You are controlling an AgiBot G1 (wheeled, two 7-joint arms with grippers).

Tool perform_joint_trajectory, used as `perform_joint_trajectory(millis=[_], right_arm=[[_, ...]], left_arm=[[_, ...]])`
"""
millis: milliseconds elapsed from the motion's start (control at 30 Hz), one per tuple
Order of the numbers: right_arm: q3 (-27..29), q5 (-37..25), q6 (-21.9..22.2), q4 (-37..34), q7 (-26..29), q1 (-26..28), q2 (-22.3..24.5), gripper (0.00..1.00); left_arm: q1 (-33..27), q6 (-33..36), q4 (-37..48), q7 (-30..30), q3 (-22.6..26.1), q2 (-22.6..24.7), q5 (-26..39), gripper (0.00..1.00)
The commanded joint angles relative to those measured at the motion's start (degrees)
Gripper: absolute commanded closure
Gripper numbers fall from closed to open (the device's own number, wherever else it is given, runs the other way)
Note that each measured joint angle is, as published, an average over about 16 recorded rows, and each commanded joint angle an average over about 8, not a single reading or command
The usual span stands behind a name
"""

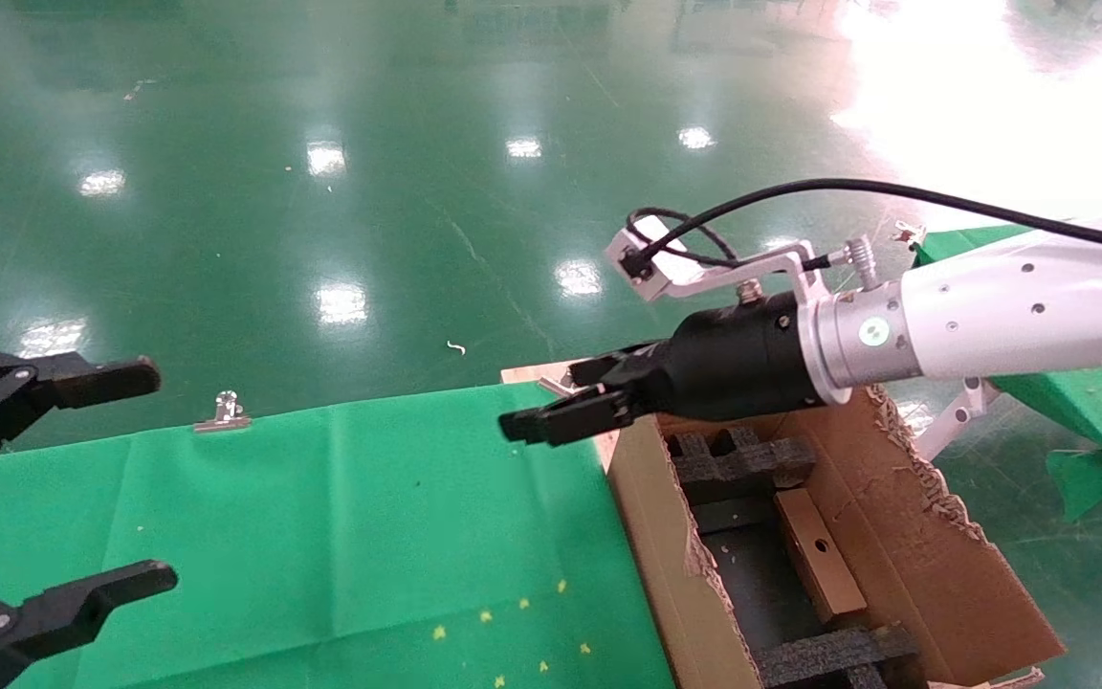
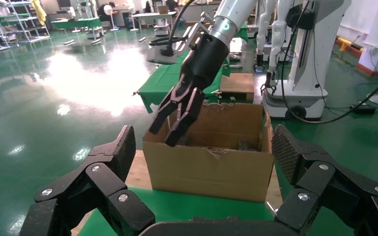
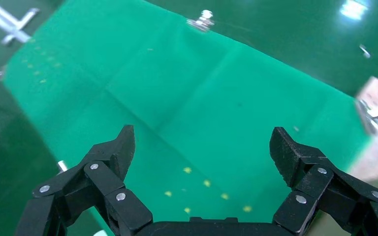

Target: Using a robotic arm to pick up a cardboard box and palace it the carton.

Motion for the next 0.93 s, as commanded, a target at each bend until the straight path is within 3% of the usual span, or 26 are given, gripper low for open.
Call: perform_joint_trajectory(millis=[33, 833, 933], right_arm=[[2.81, 0.9, -1.35, -0.03, -2.35, -1.91, -0.1, 0.0], [37.06, 11.82, -17.84, -0.45, -31.05, -25.2, -1.38, 0.0], [39.26, 12.52, -18.9, -0.48, -32.9, -26.7, -1.46, 0.0]], left_arm=[[0.0, 0.0, 0.0, 0.0, 0.0, 0.0, 0.0, 0.0], [0.0, 0.0, 0.0, 0.0, 0.01, 0.0, 0.0, 0.0], [0.0, 0.0, 0.0, 0.0, 0.01, 0.0, 0.0, 0.0]])
